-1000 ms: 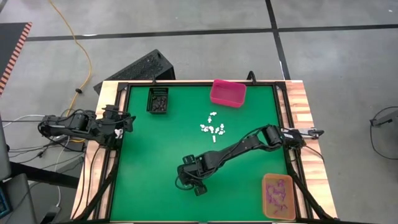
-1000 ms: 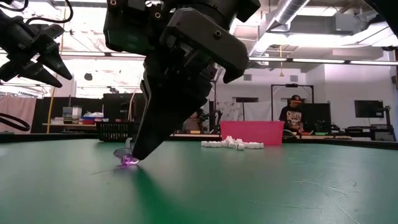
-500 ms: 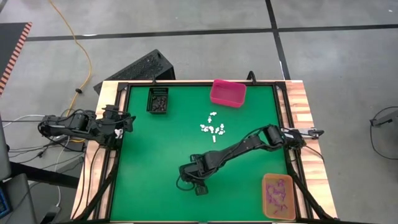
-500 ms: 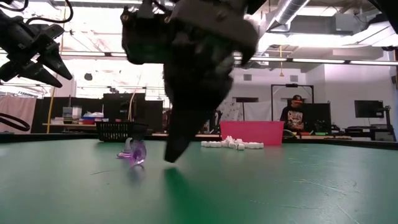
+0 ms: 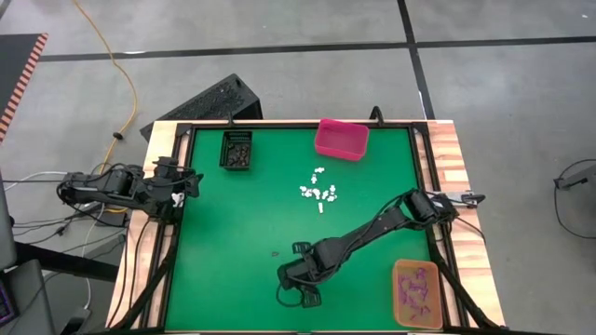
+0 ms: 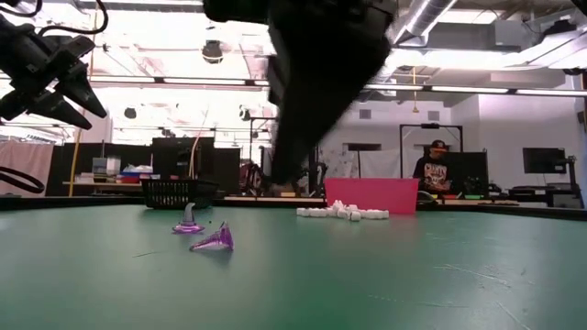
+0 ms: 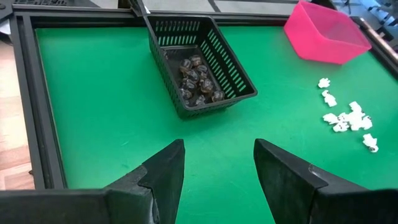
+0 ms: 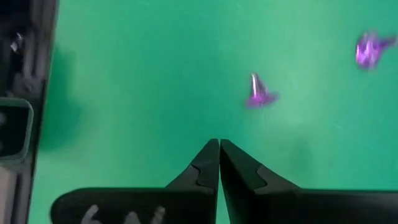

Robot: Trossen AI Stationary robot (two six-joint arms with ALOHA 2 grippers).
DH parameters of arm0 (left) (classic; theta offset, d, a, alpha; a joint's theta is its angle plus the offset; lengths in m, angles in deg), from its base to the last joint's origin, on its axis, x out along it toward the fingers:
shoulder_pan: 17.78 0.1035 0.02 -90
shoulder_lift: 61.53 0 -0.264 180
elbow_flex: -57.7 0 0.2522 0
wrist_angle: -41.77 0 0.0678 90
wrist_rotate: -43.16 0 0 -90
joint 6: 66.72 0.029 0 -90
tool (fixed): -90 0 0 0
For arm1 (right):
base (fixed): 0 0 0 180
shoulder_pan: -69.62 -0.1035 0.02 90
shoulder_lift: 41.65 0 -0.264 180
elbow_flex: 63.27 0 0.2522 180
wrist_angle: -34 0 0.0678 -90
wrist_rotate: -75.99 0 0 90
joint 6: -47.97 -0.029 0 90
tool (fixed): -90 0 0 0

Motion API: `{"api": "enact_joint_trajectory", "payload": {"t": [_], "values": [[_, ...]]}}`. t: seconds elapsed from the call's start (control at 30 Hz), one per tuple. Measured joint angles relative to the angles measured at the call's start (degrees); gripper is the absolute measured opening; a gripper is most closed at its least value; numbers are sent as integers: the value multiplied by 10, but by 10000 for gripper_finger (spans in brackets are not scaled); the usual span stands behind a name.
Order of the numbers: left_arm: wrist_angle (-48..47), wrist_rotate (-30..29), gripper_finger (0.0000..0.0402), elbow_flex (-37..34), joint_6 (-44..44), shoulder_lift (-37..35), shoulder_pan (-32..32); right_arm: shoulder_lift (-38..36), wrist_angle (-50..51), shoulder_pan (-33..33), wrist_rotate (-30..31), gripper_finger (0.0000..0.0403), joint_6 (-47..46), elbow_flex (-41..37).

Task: Sort Halloween decoration
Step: Put the pink witch hat toy into the orange bin

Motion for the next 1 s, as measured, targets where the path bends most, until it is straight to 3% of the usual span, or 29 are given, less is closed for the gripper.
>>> {"api": "enact_joint_trajectory", "payload": {"t": [0.3, 1.0], "values": [[0, -2, 183, 0, 0, 0, 0, 1, -61, 7, 22, 50, 53, 0], [0, -3, 183, 0, -7, 0, 0, 2, -28, 25, 25, 51, 95, 0]]}}
